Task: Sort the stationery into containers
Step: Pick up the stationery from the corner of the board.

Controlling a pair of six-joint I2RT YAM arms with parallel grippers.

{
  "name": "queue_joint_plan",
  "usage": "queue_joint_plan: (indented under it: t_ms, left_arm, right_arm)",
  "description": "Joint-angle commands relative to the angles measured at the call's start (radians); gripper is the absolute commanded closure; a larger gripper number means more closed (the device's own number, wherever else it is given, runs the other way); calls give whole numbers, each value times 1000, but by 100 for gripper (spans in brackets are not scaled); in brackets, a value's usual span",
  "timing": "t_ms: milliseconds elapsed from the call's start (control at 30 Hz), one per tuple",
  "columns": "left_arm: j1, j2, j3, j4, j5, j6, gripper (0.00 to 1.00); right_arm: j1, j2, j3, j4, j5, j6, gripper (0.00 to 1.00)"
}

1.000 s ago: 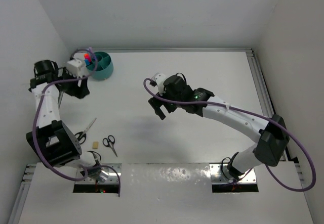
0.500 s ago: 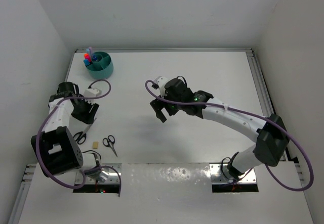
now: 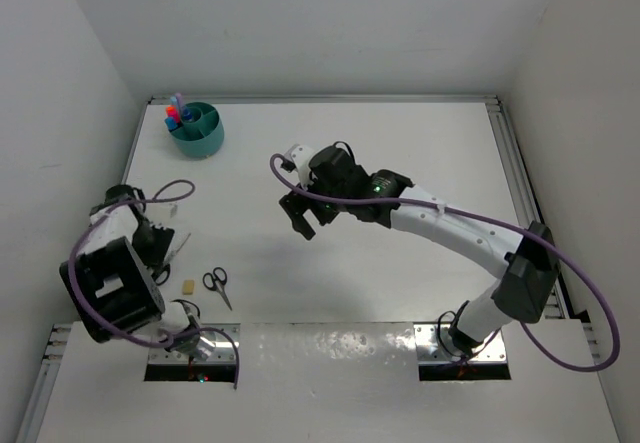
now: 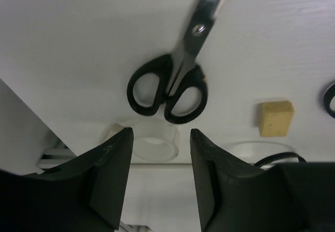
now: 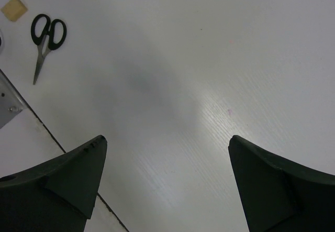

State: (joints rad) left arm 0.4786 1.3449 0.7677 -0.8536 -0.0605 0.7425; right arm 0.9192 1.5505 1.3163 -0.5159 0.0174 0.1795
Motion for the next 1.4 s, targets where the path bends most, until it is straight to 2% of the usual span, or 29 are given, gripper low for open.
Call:
queue_joint_plan:
  t_ms: [0, 67, 100, 167, 233, 400, 667, 933, 1033, 1133, 1267, 1300, 1367]
  left_arm:
    - [176, 78, 117, -45, 83, 9, 55]
    - [262, 129, 171, -82, 117, 87, 56]
    - [340, 135, 189, -105, 132, 122, 56]
    - [421, 126, 200, -120, 154, 256, 55]
    - [446, 100, 161, -127, 160, 364, 53]
    - [456, 83, 71, -59, 148, 490, 52]
    - [480, 217, 97, -2, 108, 483, 52]
    - [492, 224, 130, -25, 129, 509, 59]
    - [502, 220, 157, -74, 146, 521, 59]
    - [514, 191, 225, -226, 235, 570, 53]
    - [538, 128, 294, -303, 274, 630, 50]
    - [551, 123, 295, -300, 265, 636, 51]
    - [563, 132, 269, -245, 208, 635, 61]
  right_arm:
    - [24, 39, 84, -27, -10, -20, 4]
    - [38, 45, 100, -36, -5, -20, 4]
    - [43, 45, 100, -35, -4, -20, 4]
    - [55, 36, 84, -32, 6, -25, 4]
    - [58, 26, 61, -23, 12, -23, 4]
    - [63, 34, 67, -27, 16, -20, 4]
    - [69, 33, 58, -32, 30, -28, 4]
    - [69, 6, 9, -10, 36, -25, 3]
    - [69, 5, 9, -12, 33, -25, 3]
    - [69, 6, 8, -12, 38, -29, 2]
    - [69, 13, 12, -16, 38, -31, 2]
    - [69, 13, 11, -19, 38, -32, 2]
    - [69, 11, 8, -19, 39, -34, 2]
